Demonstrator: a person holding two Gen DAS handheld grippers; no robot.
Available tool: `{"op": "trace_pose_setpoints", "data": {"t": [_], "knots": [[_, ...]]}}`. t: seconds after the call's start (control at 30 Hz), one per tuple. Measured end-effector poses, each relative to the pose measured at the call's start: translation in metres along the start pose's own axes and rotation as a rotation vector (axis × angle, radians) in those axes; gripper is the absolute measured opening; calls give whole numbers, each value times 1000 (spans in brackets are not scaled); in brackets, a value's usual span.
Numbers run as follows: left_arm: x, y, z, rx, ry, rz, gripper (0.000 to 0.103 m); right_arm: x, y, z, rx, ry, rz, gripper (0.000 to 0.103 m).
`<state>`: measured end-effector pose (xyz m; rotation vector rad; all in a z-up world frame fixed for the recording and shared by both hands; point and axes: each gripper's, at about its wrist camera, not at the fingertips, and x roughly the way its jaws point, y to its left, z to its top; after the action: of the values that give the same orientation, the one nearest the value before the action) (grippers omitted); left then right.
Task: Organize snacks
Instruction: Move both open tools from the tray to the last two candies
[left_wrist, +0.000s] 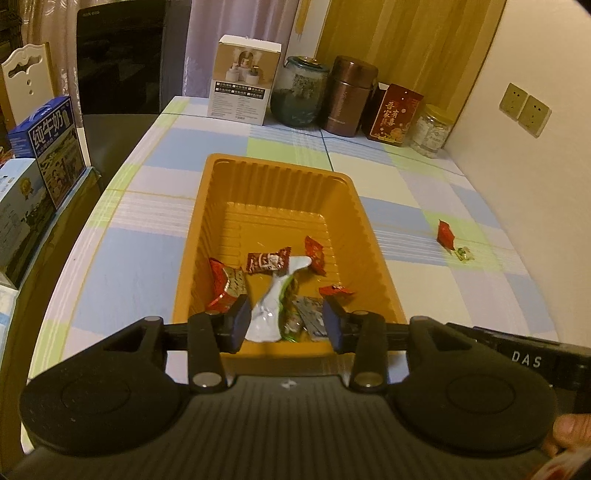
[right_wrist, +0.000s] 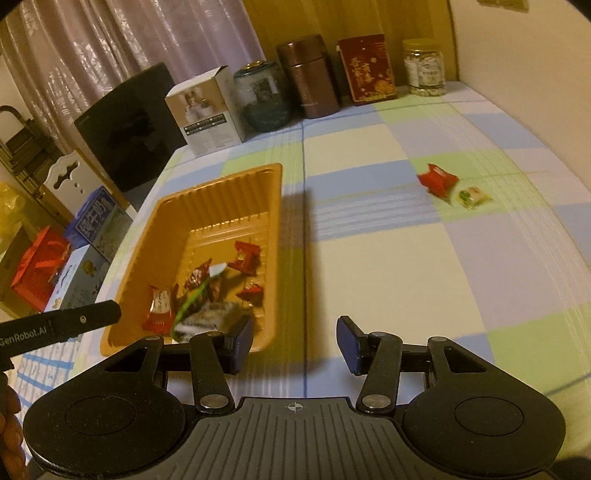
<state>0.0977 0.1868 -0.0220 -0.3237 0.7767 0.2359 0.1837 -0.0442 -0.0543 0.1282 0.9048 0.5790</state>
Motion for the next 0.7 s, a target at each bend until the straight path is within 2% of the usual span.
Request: {"op": "trace_pose_setpoints", "data": {"t": [0.1,0.33,0.7], "knots": [[-7,-8,-5,6,-5,1,49,-11,-4,-5,-5,-14,-12,50],[-18,-28,-16,22,-4,-18,52,-41,-18,-14,5,-56,-46,51],[-21,-80,-24,74,-14,-116,70,-85,-64,-17,95,-129,-137,52]]}}
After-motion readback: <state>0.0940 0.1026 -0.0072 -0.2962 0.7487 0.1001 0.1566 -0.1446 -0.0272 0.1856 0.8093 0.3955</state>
